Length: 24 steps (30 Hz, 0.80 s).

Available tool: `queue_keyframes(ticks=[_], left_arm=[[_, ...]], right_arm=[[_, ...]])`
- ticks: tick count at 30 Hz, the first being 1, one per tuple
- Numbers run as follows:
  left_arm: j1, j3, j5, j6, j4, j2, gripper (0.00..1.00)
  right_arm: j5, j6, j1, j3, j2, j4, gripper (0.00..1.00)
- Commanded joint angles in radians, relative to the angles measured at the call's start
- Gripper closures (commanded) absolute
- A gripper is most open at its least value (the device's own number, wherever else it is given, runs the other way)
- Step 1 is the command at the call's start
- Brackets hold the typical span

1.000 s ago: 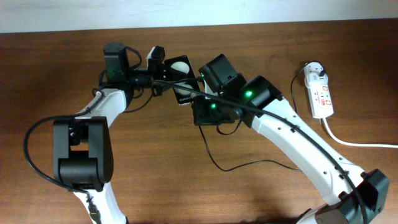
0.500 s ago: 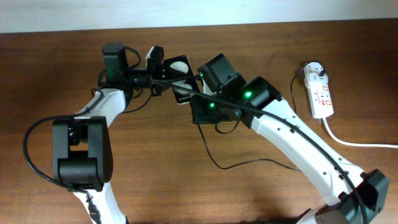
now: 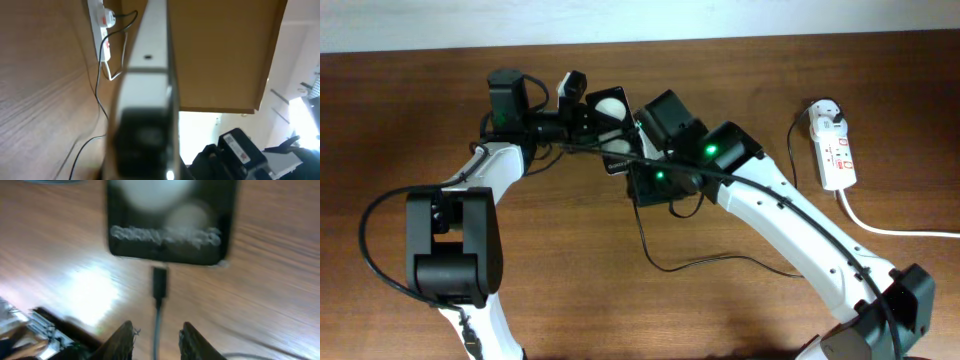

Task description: Plug charger to phone and switch on socket

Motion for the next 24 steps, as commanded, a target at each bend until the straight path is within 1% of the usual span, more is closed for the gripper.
queue_keyframes(ticks=[1, 5, 7, 10, 12, 13, 14, 17, 22, 24], left_arm=[[-0.003, 0.013, 0.012, 0.041, 0.003, -0.017, 1.00], [-0.003, 0.013, 0.012, 0.041, 0.003, -0.017, 1.00], [-0.003, 0.013, 0.012, 0.041, 0.003, -0.017, 1.00], [-0.003, 0.013, 0.012, 0.042, 0.003, -0.017, 1.00], [-0.003, 0.013, 0.011, 0.042, 0.003, -0.017, 1.00], [-0.003, 0.013, 0.012, 0.042, 0.003, -0.017, 1.00], [-0.003, 0.013, 0.012, 0.042, 0.003, -0.017, 1.00], [-0.003, 0.013, 0.029, 0.041, 0.002, -0.017, 1.00], [-0.040, 0.011, 0.037, 0.045, 0.002, -0.017, 1.00], [-0.051, 0.011, 0.037, 0.045, 0.002, -0.017, 1.00]], right_arm=[[0.132, -0.031, 0.000, 0.001, 0.024, 0.026, 0.63], [0.078, -0.031, 0.026, 0.001, 0.062, 0.033, 0.63], [0.084, -0.031, 0.063, 0.001, 0.064, 0.038, 0.63], [0.086, -0.031, 0.064, 0.001, 0.064, 0.040, 0.63], [0.087, -0.031, 0.064, 0.001, 0.065, 0.049, 0.76], [0.095, -0.031, 0.064, 0.001, 0.065, 0.055, 0.80], [0.126, -0.031, 0.064, 0.001, 0.065, 0.061, 0.87], [0.136, -0.027, 0.064, 0.001, 0.065, 0.095, 0.96], [0.136, -0.028, 0.063, 0.001, 0.065, 0.195, 0.96], [0.132, -0.027, 0.045, 0.016, 0.065, 0.197, 0.96]])
